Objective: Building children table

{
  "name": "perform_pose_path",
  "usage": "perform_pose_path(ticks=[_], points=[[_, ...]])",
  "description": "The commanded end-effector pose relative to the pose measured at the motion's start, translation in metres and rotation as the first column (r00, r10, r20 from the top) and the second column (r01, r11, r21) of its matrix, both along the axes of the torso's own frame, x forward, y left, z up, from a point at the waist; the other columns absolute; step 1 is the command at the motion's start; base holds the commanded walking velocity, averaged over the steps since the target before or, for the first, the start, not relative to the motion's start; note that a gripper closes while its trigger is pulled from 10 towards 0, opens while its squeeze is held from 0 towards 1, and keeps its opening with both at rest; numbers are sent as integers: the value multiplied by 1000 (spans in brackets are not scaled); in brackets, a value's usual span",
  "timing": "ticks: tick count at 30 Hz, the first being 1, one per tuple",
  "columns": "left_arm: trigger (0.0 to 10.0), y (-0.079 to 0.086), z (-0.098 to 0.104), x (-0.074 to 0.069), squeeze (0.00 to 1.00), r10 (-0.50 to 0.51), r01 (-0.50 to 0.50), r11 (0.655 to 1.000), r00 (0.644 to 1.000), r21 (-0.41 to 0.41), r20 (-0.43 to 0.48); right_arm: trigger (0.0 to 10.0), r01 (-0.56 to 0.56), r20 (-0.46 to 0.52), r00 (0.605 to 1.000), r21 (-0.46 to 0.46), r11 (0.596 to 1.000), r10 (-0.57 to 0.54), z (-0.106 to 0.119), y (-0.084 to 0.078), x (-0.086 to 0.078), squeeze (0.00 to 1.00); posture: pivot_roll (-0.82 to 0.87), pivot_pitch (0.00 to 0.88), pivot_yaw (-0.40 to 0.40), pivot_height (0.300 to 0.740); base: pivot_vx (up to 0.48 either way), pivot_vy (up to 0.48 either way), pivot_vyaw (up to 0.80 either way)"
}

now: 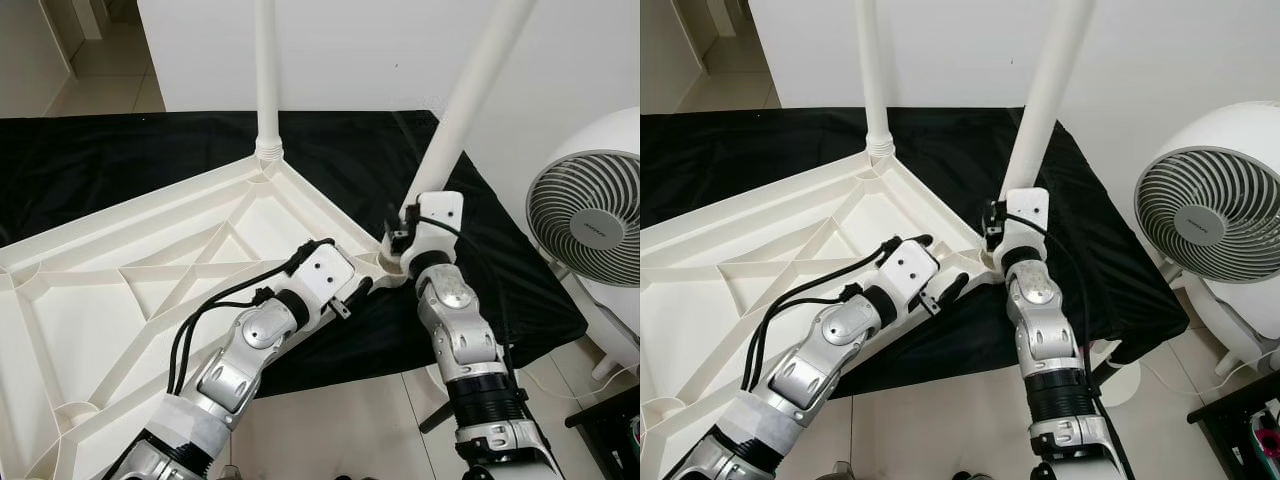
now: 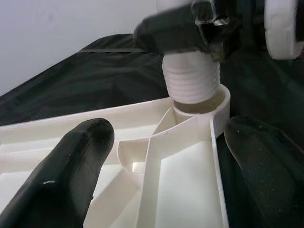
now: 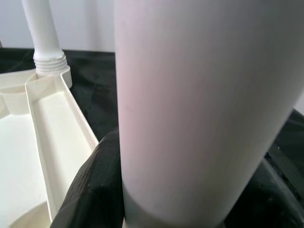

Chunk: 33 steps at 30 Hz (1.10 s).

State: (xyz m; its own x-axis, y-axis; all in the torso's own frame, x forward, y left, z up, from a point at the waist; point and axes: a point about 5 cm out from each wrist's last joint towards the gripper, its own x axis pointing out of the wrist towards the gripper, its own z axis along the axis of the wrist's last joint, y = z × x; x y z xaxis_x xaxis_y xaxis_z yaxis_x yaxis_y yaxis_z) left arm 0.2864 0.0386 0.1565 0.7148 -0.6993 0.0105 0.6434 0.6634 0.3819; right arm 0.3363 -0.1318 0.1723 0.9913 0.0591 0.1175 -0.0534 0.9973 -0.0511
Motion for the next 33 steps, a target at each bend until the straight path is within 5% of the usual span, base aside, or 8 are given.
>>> perform_pose_path(ticks=[1,12,33], points=[[10000,1,2,-4,0,-27,27,1000,1000,11,9,10000,-8,-29,1000,-14,1000,7,-5,0,1,0,141,81,-47,740,0,0,0],[10000,4,18,-12,0,-40,40,998,999,-54,-17,10000,-38,-71,997,-51,998,35,-11,2,-1,0,154,92,-55,740,0,0,0],[10000,7,27,-14,0,-39,38,998,999,-49,-13,10000,-178,-86,983,-229,957,163,-25,-9,-15,0,151,98,-39,740,0,0,0]])
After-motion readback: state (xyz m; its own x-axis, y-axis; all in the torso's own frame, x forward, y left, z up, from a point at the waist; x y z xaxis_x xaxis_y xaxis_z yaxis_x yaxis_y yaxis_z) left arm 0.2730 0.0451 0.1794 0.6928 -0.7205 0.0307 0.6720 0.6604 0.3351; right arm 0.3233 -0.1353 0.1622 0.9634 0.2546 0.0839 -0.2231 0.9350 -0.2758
